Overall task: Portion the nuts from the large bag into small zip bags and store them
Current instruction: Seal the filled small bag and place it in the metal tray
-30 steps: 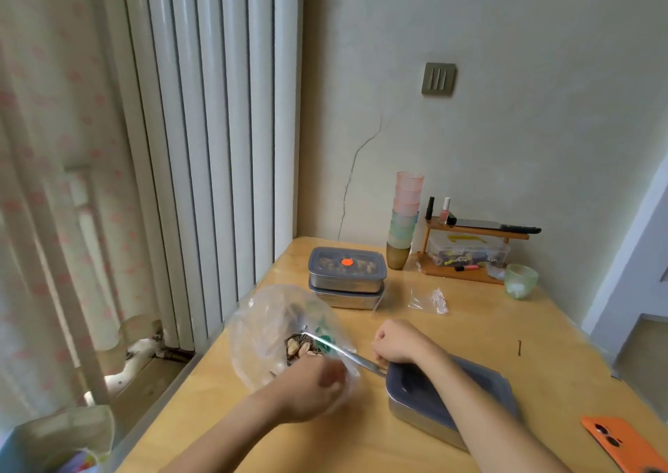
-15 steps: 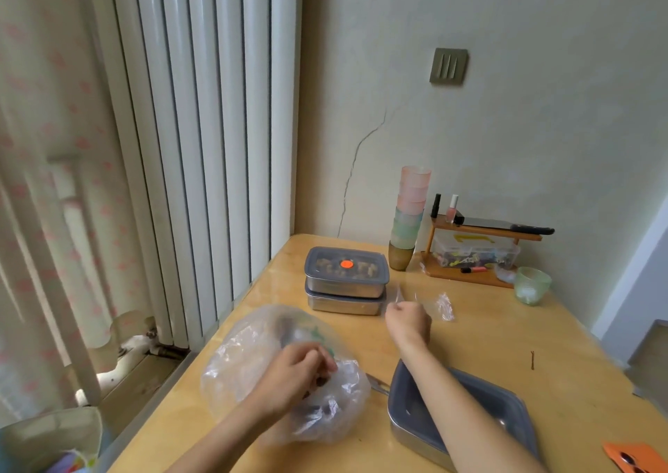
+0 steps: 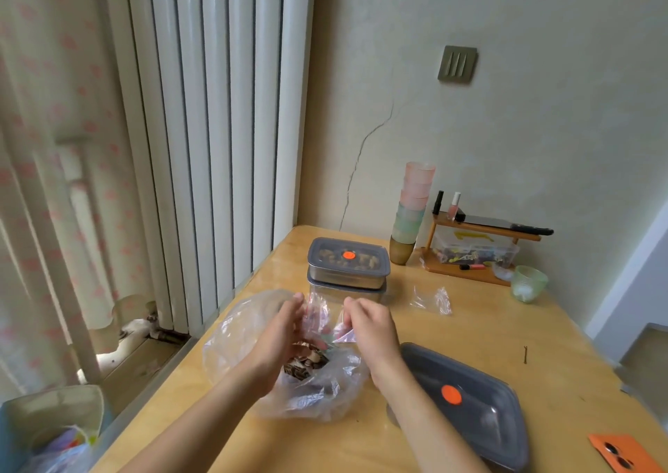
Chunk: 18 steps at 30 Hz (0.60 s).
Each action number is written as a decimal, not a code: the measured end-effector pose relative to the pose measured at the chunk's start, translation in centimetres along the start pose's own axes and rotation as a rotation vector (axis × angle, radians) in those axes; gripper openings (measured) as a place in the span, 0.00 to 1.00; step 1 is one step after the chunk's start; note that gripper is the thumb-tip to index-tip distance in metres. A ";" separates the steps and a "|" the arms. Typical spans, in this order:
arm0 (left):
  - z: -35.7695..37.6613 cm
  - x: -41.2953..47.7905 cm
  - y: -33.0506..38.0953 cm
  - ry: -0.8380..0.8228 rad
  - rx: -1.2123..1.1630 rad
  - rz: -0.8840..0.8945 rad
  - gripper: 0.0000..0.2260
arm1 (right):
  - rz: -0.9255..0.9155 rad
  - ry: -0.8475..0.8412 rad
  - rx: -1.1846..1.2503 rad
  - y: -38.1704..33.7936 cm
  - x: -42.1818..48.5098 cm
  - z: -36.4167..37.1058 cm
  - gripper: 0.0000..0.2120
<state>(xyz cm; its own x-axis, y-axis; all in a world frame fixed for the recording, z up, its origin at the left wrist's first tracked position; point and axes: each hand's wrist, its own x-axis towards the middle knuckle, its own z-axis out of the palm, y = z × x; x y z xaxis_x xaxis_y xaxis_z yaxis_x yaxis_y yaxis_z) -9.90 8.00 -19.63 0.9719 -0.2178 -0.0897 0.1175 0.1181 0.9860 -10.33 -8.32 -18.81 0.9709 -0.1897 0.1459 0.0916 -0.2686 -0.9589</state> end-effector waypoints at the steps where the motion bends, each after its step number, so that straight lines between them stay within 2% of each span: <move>1: -0.2 -0.2 0.0 0.049 0.016 0.017 0.24 | 0.029 0.000 -0.095 0.4 -0.2 0.4 0.17; 5: -0.9 -0.5 -0.2 0.135 0.197 0.079 0.11 | 0.097 -0.013 -0.246 1.3 -0.7 1.3 0.16; 8: -1.1 -0.7 -0.5 0.120 0.206 0.029 0.12 | 0.061 -0.024 -0.448 2.0 -0.9 1.9 0.08; 11: -1.2 -1.0 -0.6 0.113 0.200 0.015 0.13 | -0.169 0.143 -0.583 2.3 -1.6 2.7 0.04; 13: -1.0 -1.1 -0.6 0.129 0.148 0.005 0.15 | -0.308 0.209 -0.547 1.9 -1.8 2.7 0.04; 14: -0.9 -1.1 -0.5 0.140 0.113 -0.001 0.14 | -0.311 0.154 -0.447 1.5 -1.9 2.6 0.04; 16: -0.8 -1.1 -0.4 0.161 0.034 -0.031 0.07 | -0.205 -0.046 -0.259 0.5 -2.2 2.5 0.03; 18: -0.9 -1.1 -0.3 0.161 -0.037 -0.060 0.07 | -0.153 -0.167 -0.200 0.5 -2.2 2.4 0.04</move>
<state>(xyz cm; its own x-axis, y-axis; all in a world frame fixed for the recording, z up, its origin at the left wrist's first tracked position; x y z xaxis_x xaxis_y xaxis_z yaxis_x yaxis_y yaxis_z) -10.80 9.04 -19.93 0.9827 -0.0676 -0.1727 0.1809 0.1462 0.9726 -11.90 -5.79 -20.18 0.9737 0.0203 0.2270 0.2101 -0.4659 -0.8595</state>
